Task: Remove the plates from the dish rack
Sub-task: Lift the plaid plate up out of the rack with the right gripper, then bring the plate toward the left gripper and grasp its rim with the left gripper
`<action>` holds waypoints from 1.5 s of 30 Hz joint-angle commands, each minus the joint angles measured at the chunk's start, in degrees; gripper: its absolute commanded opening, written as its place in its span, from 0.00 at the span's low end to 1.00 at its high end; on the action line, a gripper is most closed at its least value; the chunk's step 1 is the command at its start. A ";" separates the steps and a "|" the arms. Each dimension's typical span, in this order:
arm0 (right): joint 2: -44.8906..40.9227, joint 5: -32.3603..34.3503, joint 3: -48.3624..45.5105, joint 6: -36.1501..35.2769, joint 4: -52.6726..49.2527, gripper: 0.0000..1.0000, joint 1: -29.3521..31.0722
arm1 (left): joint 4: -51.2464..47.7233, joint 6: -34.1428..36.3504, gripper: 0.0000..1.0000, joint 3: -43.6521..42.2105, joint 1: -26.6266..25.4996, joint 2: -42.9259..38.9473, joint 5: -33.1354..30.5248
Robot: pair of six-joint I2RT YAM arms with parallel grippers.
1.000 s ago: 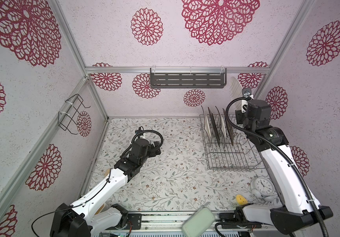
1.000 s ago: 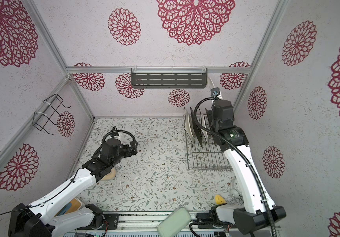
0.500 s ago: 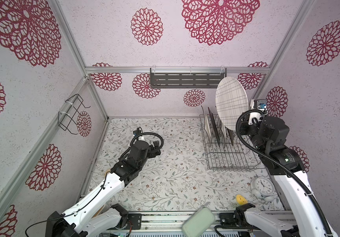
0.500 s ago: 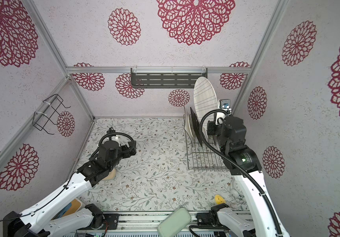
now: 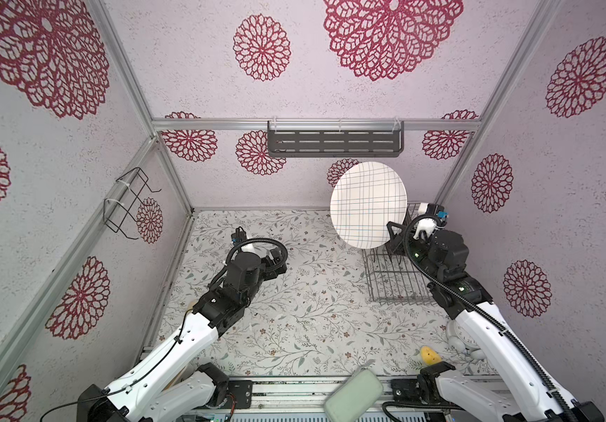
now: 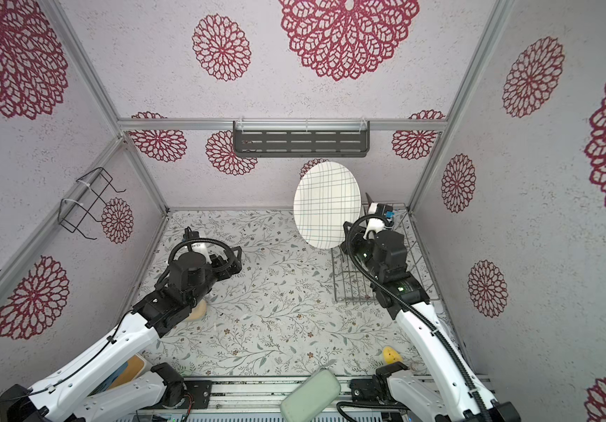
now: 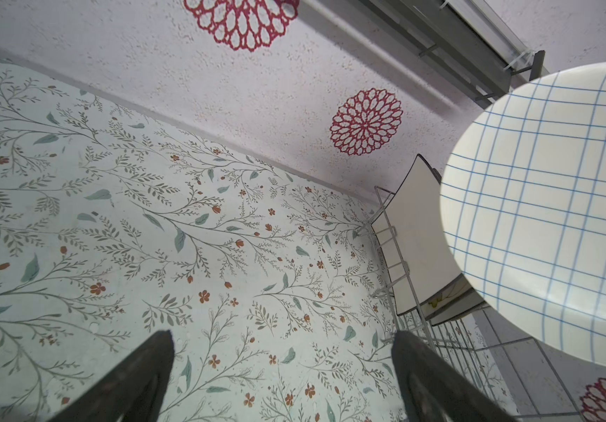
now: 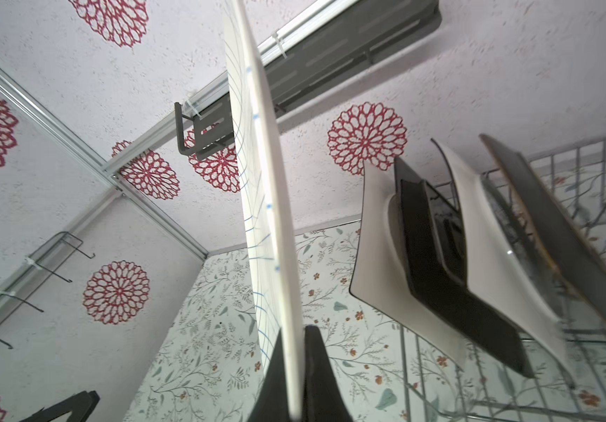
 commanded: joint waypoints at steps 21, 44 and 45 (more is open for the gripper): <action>2.76 11.75 -11.14 24.72 34.70 0.00 12.99 | 27.58 -10.98 0.98 -1.87 -0.29 7.63 19.49; 1.83 1.98 -11.62 33.68 38.58 0.00 13.26 | 46.02 -23.67 0.82 4.33 3.94 21.50 31.57; 1.86 1.45 -11.44 33.70 38.30 0.00 13.26 | 46.29 -23.73 0.81 4.27 4.09 21.69 31.65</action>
